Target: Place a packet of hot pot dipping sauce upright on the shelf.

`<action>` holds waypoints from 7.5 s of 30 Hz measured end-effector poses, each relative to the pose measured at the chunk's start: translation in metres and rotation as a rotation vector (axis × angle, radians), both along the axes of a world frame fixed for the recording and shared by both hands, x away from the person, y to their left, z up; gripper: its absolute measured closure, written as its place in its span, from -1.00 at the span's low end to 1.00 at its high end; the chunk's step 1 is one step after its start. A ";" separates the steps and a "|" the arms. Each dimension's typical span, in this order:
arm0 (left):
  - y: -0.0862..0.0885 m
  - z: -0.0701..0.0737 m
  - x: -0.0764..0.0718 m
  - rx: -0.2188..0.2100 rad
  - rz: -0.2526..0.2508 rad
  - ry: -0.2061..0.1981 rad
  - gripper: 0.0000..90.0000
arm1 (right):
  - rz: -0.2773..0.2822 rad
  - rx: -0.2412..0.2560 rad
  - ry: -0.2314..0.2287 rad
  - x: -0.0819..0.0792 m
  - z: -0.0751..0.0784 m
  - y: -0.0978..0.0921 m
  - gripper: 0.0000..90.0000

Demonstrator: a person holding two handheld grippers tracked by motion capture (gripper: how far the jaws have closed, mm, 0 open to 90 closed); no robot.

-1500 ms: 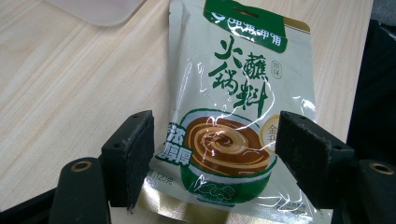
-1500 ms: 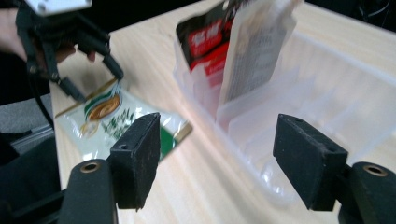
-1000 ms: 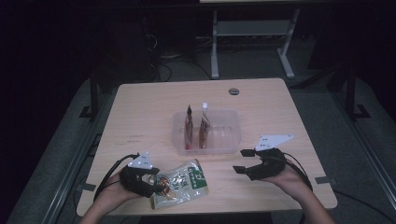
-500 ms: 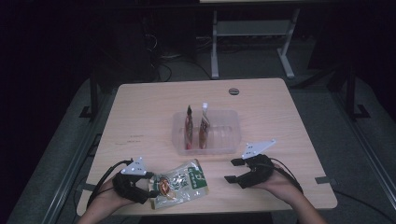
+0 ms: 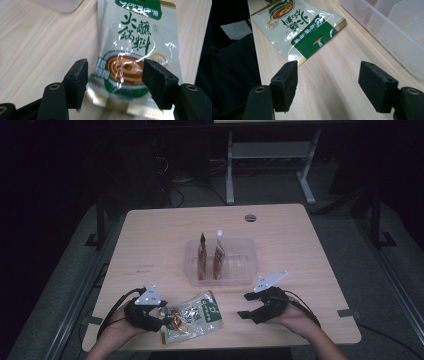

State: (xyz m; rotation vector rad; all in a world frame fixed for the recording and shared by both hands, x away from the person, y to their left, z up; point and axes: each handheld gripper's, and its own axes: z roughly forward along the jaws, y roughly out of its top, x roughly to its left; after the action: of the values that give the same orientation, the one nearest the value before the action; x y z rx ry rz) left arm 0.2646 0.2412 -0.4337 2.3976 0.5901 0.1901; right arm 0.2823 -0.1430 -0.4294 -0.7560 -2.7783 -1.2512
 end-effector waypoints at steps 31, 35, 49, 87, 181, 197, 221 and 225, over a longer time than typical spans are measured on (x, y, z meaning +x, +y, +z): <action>-0.013 -0.011 0.013 -0.081 -0.096 0.056 1.00 | 0.021 0.011 0.074 0.004 -0.006 0.002 -0.24; -0.012 -0.002 0.012 -0.142 -0.104 0.028 1.00 | 0.044 0.070 0.158 0.011 -0.008 0.001 -0.24; -0.026 0.020 -0.002 -0.250 -0.175 -0.021 1.00 | 0.110 0.205 0.181 0.021 0.001 0.022 -0.03; -0.046 0.021 0.019 -0.258 -0.105 -0.063 0.34 | 0.210 0.417 0.193 0.012 0.019 0.015 1.00; -0.020 -0.007 0.018 -0.103 -0.086 0.075 -0.45 | -0.187 0.376 -0.069 0.122 0.072 -0.020 0.89; -0.015 -0.003 0.022 -0.106 -0.066 0.058 -0.47 | -0.206 0.292 -0.128 0.103 0.083 -0.028 -0.23; 0.012 0.001 0.012 -0.118 -0.016 0.041 -0.57 | -0.228 0.182 -0.197 0.038 0.059 -0.057 -0.55; 0.020 0.001 0.008 -0.132 0.008 0.040 -0.57 | -0.252 0.162 -0.197 0.026 0.049 -0.068 -0.56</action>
State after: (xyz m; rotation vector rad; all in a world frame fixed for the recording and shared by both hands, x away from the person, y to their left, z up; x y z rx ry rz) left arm 0.2730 0.2614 -0.4324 2.2760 0.6111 0.1036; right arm 0.3083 -0.2112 -0.3804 -1.0485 -2.7471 -1.6551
